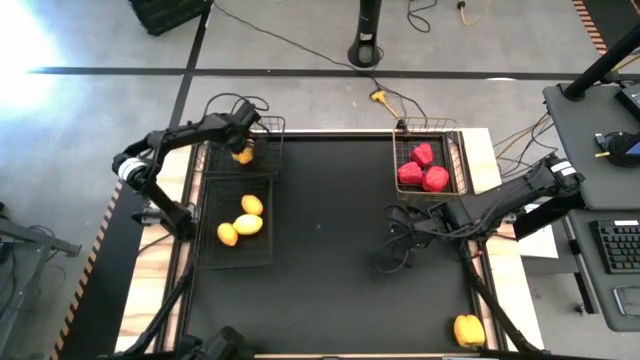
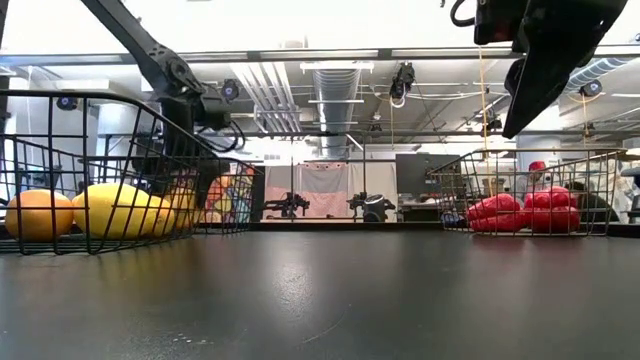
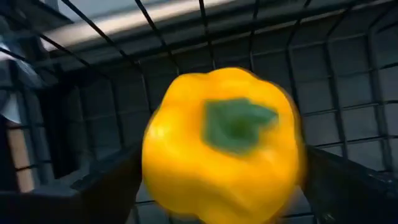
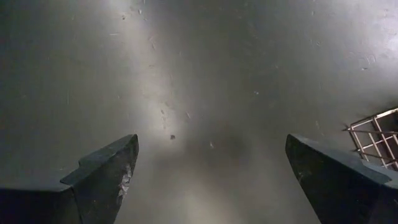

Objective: Sort produce into baskets
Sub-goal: Put the top yellow bell pepper into the top black wire basket, then put the yellow bell pepper into the top black wire basket

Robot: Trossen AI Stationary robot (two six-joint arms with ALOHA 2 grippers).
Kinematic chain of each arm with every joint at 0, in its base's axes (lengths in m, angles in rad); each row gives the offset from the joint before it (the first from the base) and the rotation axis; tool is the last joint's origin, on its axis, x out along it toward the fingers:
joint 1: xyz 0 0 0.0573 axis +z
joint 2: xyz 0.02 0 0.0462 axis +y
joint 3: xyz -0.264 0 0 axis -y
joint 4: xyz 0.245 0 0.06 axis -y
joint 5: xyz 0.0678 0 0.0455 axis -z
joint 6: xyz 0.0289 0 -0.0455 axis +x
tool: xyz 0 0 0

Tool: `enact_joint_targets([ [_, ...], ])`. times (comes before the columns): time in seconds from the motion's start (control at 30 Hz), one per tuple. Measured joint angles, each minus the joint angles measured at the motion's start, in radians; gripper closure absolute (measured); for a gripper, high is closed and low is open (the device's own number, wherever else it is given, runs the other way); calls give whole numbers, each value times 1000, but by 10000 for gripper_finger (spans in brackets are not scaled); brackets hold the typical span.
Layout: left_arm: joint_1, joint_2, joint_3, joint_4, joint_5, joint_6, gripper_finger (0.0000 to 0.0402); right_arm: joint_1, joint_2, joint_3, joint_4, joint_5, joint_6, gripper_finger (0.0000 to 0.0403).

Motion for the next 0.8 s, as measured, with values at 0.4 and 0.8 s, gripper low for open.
enact_joint_targets([
  [0.4,-61,-298,-1,19,-35,95,4,-12,-1,74,-113,5,158,3],
  [0.8,-589,-580,-94,555,-11,211,3,188,108,134,95,-23,590,3],
])
